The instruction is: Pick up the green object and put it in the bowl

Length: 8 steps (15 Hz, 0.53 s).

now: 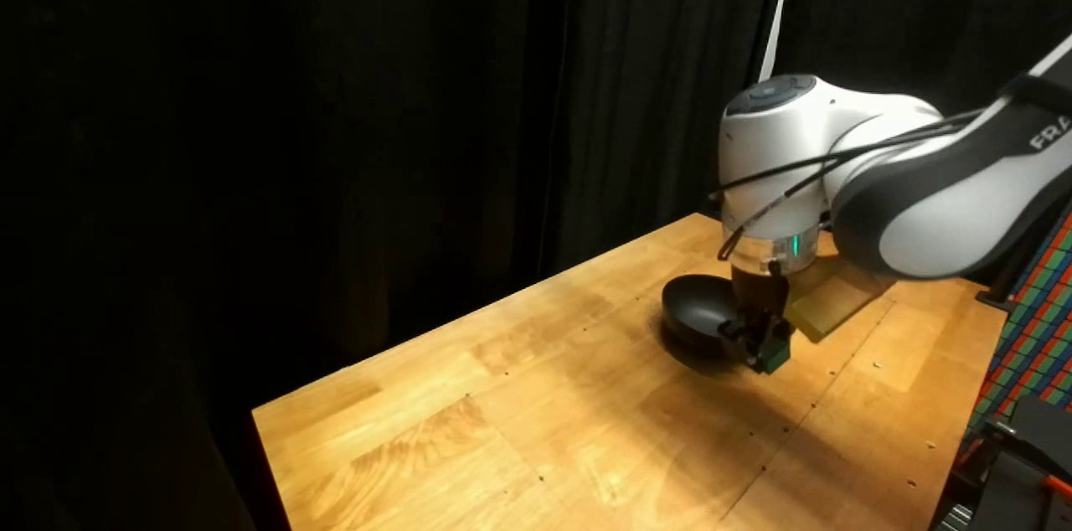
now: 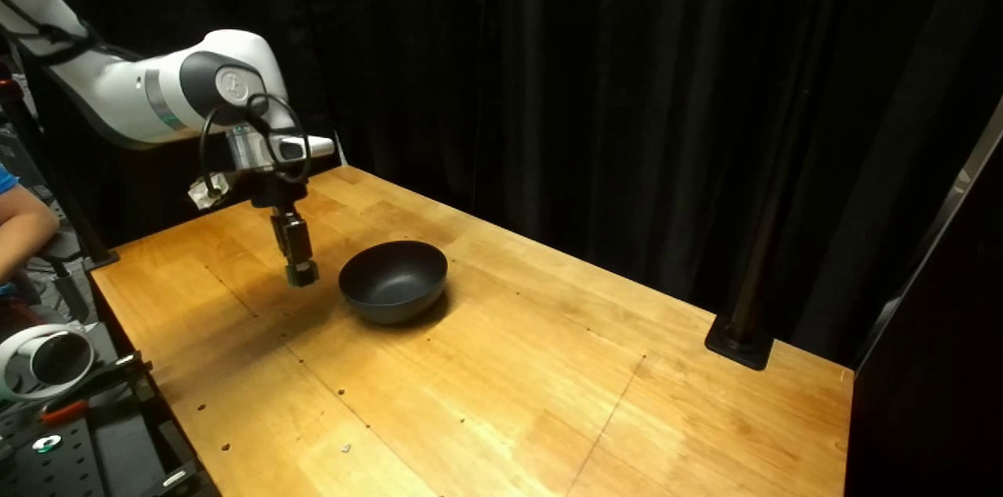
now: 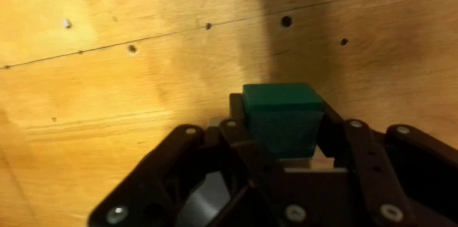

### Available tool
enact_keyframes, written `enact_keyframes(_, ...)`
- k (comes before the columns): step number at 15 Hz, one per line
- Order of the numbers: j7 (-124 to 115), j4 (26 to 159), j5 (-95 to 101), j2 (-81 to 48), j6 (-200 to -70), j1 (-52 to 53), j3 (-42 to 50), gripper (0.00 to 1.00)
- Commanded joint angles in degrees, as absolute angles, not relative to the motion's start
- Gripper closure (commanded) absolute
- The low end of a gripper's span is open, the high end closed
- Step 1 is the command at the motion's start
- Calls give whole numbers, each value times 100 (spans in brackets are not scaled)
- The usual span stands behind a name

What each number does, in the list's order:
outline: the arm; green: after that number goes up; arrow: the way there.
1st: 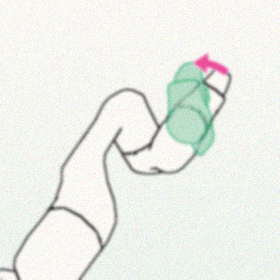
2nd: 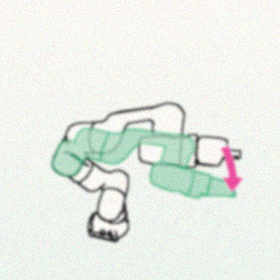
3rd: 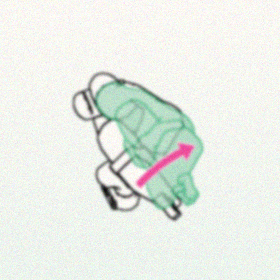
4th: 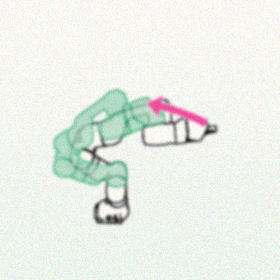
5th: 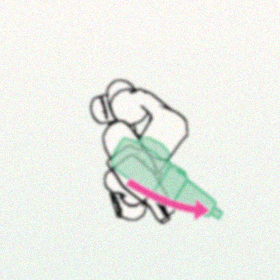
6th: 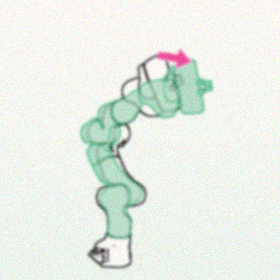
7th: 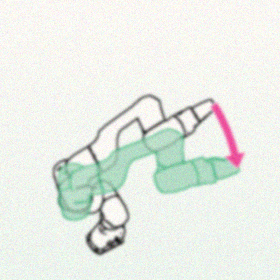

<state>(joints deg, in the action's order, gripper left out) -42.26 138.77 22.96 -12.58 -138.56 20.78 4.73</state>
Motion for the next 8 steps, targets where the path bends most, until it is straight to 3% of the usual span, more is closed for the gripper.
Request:
enact_keyframes(1, -4202, 13508, 2414, -656, -12774, 1619, 291, 77)
enact_keyframes(7, -4537, 13209, 2392, -1080, -13795, 1132, 85, 77)
enact_keyframes(8, -4576, 13186, 2374, -1178, -13884, 1118, 75, 27)
